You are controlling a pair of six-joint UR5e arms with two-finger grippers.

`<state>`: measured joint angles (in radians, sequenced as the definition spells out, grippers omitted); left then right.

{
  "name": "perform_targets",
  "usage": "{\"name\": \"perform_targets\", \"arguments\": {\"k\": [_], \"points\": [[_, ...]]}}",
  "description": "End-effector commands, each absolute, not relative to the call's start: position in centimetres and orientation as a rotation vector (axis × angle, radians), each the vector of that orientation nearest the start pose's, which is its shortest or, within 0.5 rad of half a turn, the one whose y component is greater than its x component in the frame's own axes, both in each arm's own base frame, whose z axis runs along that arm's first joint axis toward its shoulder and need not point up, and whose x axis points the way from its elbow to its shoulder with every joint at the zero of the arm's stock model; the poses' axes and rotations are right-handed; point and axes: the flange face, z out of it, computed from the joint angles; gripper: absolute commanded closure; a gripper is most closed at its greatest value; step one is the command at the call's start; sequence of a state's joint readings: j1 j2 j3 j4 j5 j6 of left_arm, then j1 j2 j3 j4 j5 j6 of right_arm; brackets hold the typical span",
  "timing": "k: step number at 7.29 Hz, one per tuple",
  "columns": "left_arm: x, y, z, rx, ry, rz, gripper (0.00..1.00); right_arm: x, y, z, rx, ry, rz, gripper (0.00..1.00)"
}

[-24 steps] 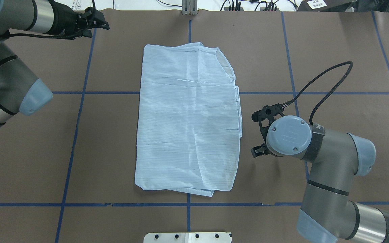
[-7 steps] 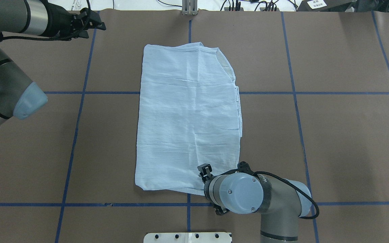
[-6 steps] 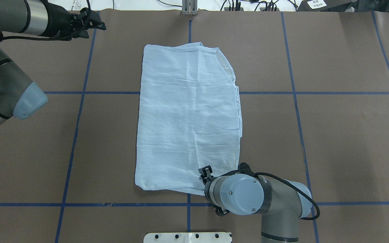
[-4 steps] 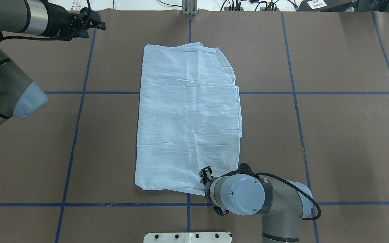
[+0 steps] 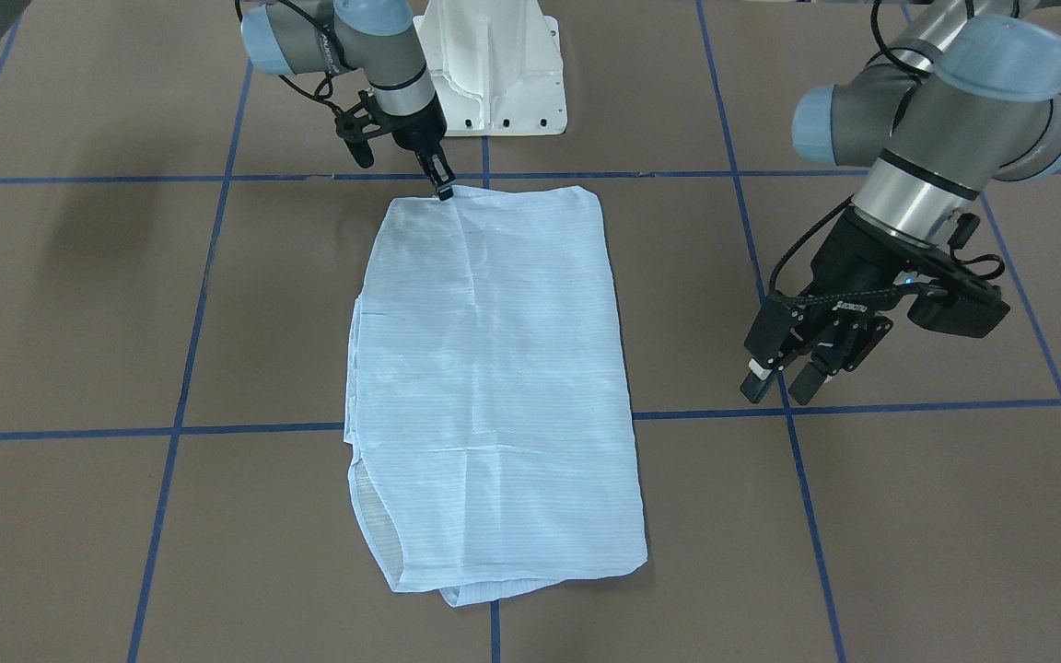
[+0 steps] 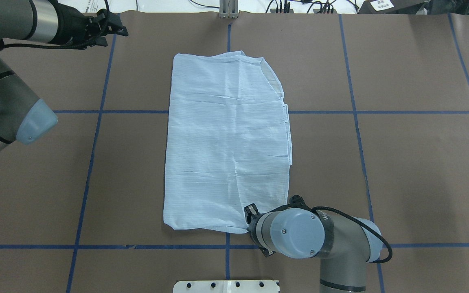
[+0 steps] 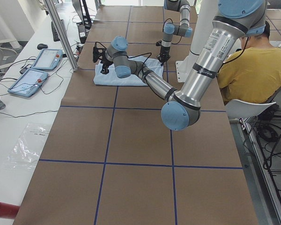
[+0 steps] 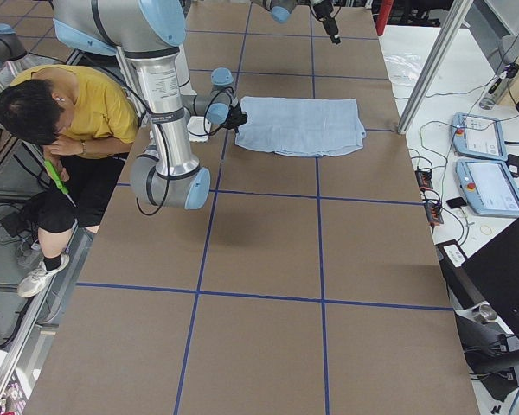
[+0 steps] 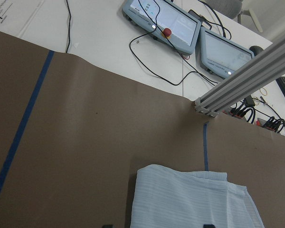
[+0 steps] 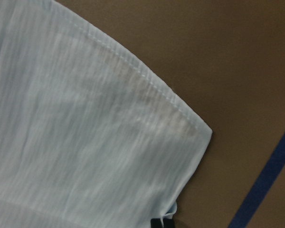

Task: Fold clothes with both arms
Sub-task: 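Move the right gripper to the shirt corner nearest the robot and grasp it, then lower the left gripper to the other near corner and grasp it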

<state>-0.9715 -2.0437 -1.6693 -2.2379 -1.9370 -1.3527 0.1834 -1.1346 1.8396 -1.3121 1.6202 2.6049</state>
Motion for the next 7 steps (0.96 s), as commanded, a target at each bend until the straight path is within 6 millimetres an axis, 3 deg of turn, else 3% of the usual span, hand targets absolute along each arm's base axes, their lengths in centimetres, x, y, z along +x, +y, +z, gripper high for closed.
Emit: {"name": "perform_targets", "arguments": {"k": [1, 2, 3, 4, 5, 6, 7], "points": [[28.5, -57.8, 25.7, 0.372, 1.240, -0.493, 0.30, -56.4, -24.3, 26.4, -0.480, -0.922, 1.088, 1.00], [30.4, -54.7, 25.5, 0.281, 1.286, -0.539, 0.30, -55.5, -24.4, 26.0, -0.484, -0.937, 1.088, 1.00], [31.9, -49.5, 26.1, 0.190, 1.318, -0.544, 0.31, -54.5, -24.1, 26.7, -0.481, -0.933, 1.089, 1.00], [34.1, -45.8, 25.9, 0.101, 1.335, -0.562, 0.30, -53.5, -24.1, 26.8, -0.481, -0.936, 1.091, 1.00], [37.4, -42.4, 25.6, 0.024, 1.330, -0.522, 0.26, -53.6, -23.8, 27.1, -0.478, -0.932, 1.089, 1.00], [41.2, -36.8, 26.4, -0.067, 1.314, -0.618, 0.00, -53.5, -23.7, 27.0, -0.477, -0.934, 1.088, 1.00], [43.4, -31.1, 28.7, -0.066, 1.254, -0.645, 0.00, -53.6, -23.6, 27.0, -0.477, -0.934, 1.086, 1.00]]}}
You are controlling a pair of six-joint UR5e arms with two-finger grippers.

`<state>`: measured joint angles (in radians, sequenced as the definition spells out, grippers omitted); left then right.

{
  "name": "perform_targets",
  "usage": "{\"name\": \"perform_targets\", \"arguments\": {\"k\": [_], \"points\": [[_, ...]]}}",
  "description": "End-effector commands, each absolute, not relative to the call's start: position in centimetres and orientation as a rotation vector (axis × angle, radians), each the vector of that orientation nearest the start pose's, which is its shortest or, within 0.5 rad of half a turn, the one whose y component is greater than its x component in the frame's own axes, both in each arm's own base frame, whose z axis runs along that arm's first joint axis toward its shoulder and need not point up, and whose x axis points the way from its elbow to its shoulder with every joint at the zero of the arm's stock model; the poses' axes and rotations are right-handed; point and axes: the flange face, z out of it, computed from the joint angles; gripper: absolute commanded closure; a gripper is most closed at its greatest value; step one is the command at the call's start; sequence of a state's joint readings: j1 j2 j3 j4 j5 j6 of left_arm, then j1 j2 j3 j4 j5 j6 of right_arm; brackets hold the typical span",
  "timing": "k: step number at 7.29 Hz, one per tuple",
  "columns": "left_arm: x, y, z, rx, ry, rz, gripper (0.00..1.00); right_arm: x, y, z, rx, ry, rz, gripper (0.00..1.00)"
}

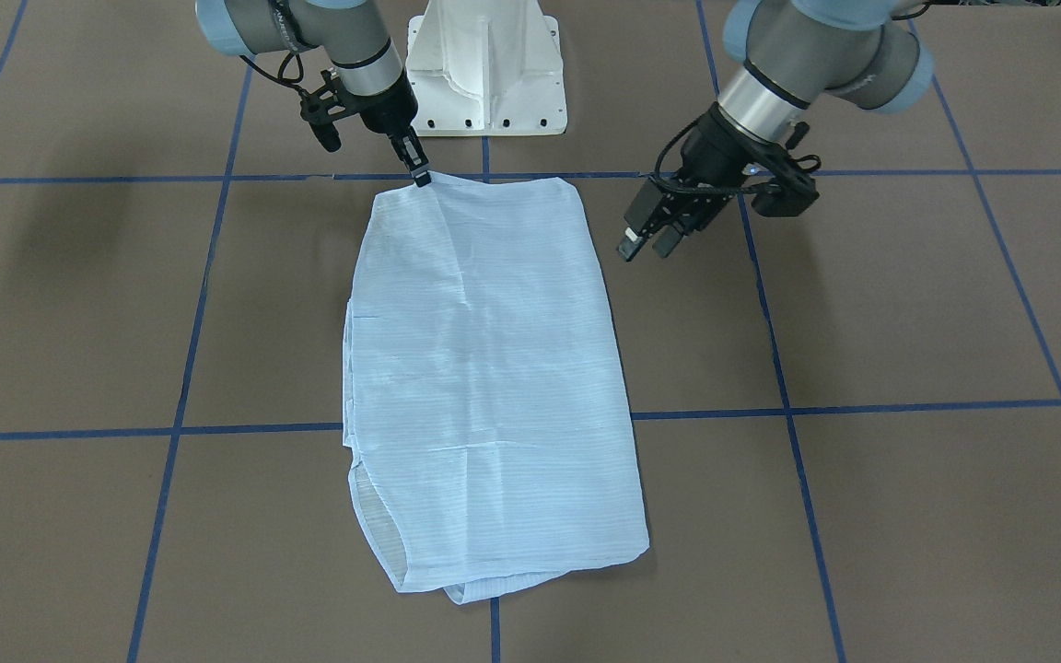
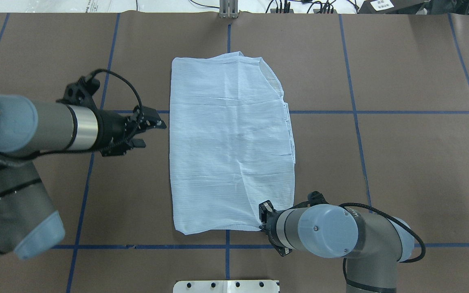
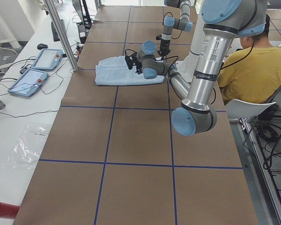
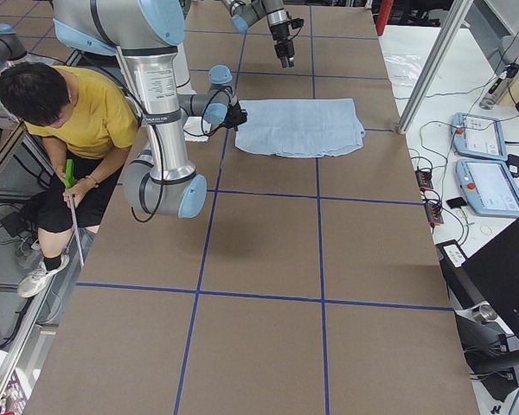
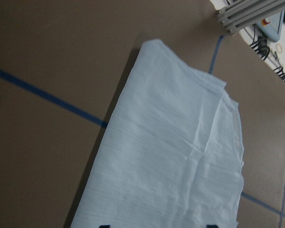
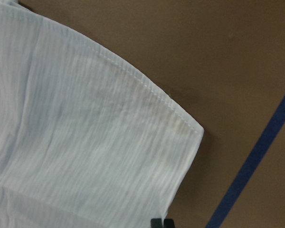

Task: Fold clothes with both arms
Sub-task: 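Lower the left gripper to the other near corner and grasp it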

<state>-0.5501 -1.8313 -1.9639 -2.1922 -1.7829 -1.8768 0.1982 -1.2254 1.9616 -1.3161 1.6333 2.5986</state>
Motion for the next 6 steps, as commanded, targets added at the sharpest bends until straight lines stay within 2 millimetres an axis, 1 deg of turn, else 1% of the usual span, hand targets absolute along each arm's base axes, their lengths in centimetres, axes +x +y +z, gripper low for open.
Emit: {"name": "perform_targets", "arguments": {"k": [1, 2, 3, 4, 5, 6], "points": [[44.6, -28.9, 29.0, -0.081, 1.230, -0.628, 0.00, -53.7, -23.4, 26.9, -0.479, -0.936, 1.083, 1.00], [45.3, -28.1, 29.2, -0.136, 1.219, -0.671, 0.01, -53.7, -23.3, 26.8, -0.480, -0.937, 1.080, 1.00], [46.9, -26.5, 29.5, -0.158, 1.186, -0.648, 0.05, -53.7, -23.4, 26.9, -0.480, -0.936, 1.081, 1.00], [48.3, -25.3, 29.1, -0.173, 1.180, -0.623, 0.07, -53.7, -23.4, 26.8, -0.480, -0.937, 1.079, 1.00], [50.1, -25.5, 28.7, -0.176, 1.178, -0.622, 0.08, -53.7, -23.3, 26.8, -0.479, -0.938, 1.078, 1.00], [51.7, -25.9, 28.9, -0.176, 1.167, -0.623, 0.12, -53.7, -23.4, 27.0, -0.476, -0.936, 1.081, 1.00]]}}
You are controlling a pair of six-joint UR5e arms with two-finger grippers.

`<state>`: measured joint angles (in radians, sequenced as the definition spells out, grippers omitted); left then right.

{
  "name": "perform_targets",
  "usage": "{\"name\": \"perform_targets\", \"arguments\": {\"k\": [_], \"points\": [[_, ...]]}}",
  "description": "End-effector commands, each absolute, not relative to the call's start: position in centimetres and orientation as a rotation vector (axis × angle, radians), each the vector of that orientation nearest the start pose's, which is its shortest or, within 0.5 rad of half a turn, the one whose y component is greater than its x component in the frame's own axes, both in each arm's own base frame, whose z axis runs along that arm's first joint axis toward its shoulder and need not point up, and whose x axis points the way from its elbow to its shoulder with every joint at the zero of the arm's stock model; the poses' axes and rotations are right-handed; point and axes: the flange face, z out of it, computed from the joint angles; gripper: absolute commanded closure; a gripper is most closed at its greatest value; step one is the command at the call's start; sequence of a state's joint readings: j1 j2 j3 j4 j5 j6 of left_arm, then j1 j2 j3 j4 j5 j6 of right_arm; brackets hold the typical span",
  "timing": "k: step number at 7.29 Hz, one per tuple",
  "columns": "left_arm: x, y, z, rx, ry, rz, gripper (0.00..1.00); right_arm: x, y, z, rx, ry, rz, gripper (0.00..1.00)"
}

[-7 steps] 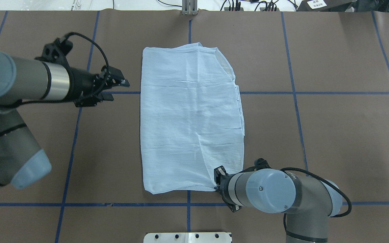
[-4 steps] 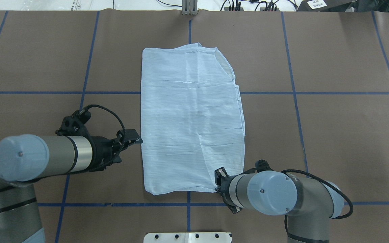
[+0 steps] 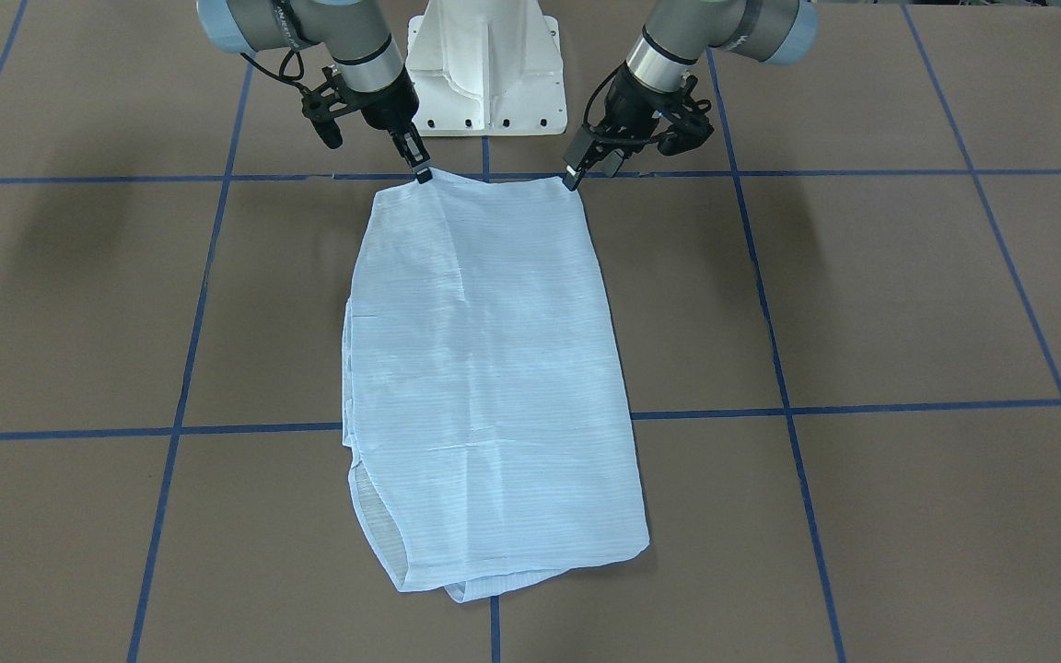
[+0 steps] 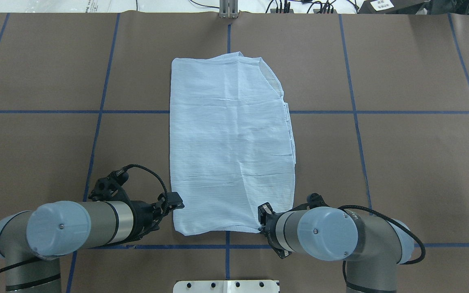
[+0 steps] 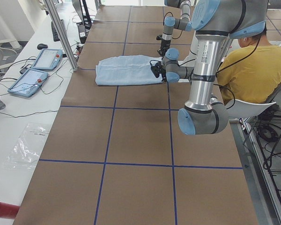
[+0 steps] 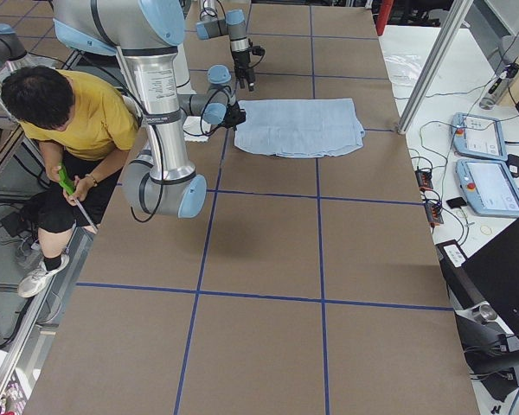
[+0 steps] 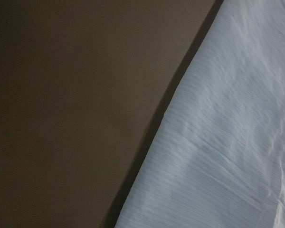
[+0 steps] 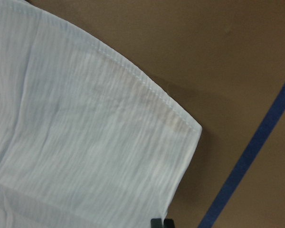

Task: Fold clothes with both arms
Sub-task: 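Lower the left gripper to the other near corner and grasp it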

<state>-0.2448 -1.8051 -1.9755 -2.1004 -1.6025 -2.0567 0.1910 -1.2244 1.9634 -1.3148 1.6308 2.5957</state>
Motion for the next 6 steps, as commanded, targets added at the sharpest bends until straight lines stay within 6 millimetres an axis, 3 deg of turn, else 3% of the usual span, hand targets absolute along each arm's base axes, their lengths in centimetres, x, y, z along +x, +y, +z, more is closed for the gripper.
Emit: {"name": "perform_targets", "arguments": {"k": [1, 4, 6], "points": [[51.8, -26.0, 28.9, -0.174, 1.166, -0.624, 0.14, -53.6, -23.7, 27.0, -0.470, -0.938, 1.078, 1.00], [53.7, -24.4, 30.0, -0.190, 1.136, -0.600, 0.23, -53.7, -23.5, 27.1, -0.467, -0.937, 1.069, 1.00], [53.9, -24.5, 29.8, -0.191, 1.139, -0.601, 0.28, -53.7, -23.5, 26.9, -0.469, -0.938, 1.069, 1.00]]}}
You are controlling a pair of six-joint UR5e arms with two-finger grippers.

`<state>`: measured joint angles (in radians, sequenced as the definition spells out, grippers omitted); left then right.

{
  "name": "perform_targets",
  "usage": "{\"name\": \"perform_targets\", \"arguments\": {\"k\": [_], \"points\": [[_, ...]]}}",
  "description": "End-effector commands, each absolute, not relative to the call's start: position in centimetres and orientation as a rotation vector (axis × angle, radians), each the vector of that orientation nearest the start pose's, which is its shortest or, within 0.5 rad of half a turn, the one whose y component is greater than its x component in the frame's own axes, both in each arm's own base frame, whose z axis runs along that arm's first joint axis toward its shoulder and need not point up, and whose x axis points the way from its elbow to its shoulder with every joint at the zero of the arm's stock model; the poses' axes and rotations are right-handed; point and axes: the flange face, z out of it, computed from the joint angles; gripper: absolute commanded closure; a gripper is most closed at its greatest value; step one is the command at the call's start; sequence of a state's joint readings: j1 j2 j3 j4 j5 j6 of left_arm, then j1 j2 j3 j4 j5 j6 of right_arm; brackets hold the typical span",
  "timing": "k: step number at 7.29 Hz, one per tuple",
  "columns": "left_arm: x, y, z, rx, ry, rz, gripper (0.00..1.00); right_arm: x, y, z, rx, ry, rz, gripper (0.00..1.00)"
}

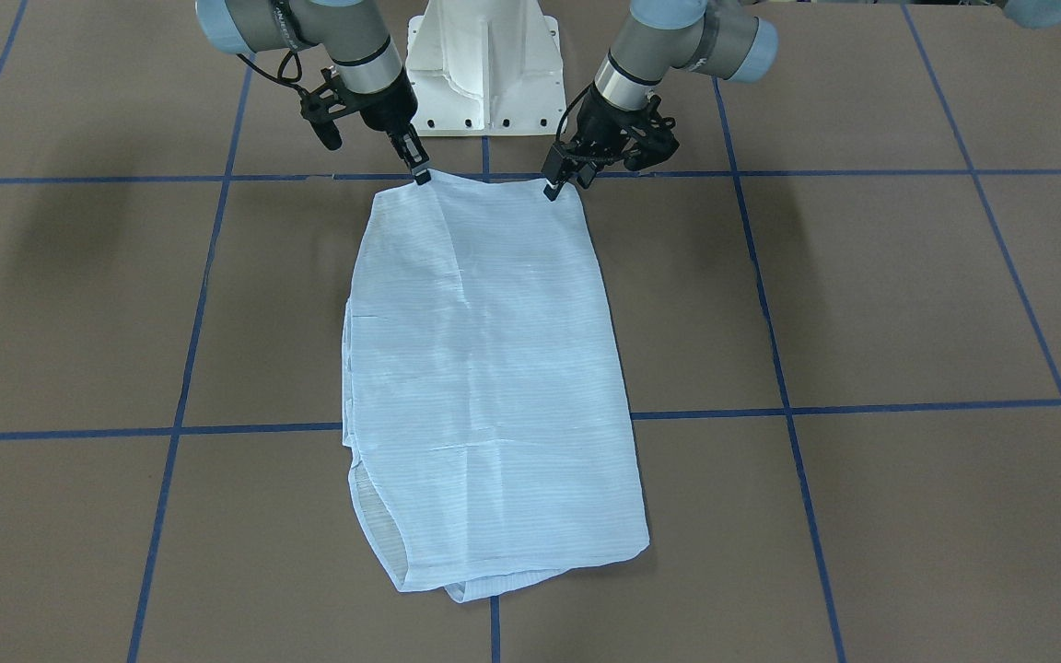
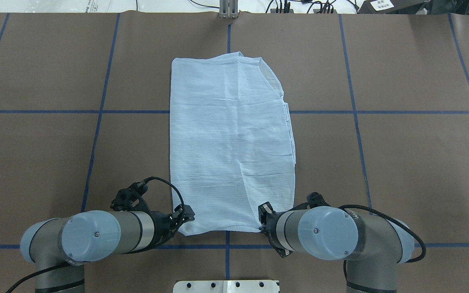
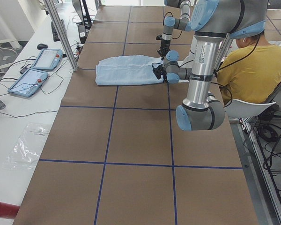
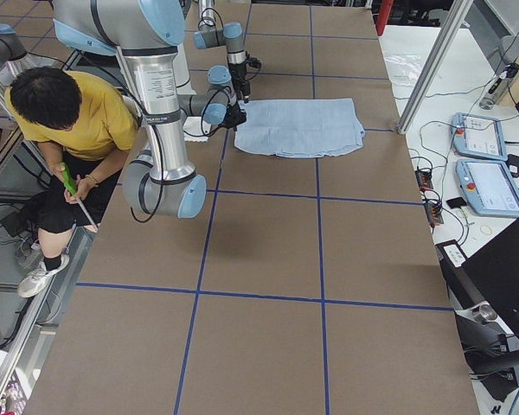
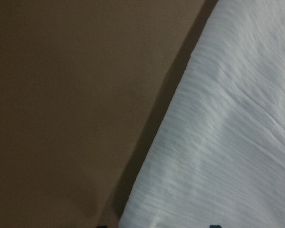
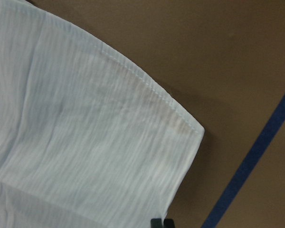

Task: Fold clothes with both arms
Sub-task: 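Lower the left gripper to the other near corner and grasp it, then lift the near edge with both grippers and fold it over toward the far edge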

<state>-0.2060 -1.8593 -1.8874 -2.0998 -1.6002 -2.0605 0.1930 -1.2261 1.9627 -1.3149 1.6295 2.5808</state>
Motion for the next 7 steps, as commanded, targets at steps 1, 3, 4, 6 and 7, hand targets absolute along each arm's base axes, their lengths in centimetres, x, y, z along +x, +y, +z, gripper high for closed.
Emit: {"name": "perform_targets", "arguments": {"k": [1, 3, 4, 6, 7], "points": [[53.9, -24.4, 29.8, -0.191, 1.138, -0.601, 0.34, -53.7, -23.4, 26.9, -0.469, -0.938, 1.069, 1.00], [54.0, -24.4, 29.9, -0.190, 1.136, -0.601, 0.55, -53.6, -23.5, 26.8, -0.470, -0.942, 1.067, 1.00], [54.1, -24.4, 30.1, -0.191, 1.131, -0.601, 0.65, -53.6, -23.6, 26.8, -0.470, -0.943, 1.068, 1.00], [54.1, -24.4, 30.2, -0.195, 1.127, -0.597, 1.00, -53.7, -23.5, 26.8, -0.468, -0.942, 1.068, 1.00], [53.6, -24.3, 29.1, -0.205, 1.149, -0.591, 1.00, -53.6, -23.6, 26.8, -0.469, -0.943, 1.070, 1.00]]}}
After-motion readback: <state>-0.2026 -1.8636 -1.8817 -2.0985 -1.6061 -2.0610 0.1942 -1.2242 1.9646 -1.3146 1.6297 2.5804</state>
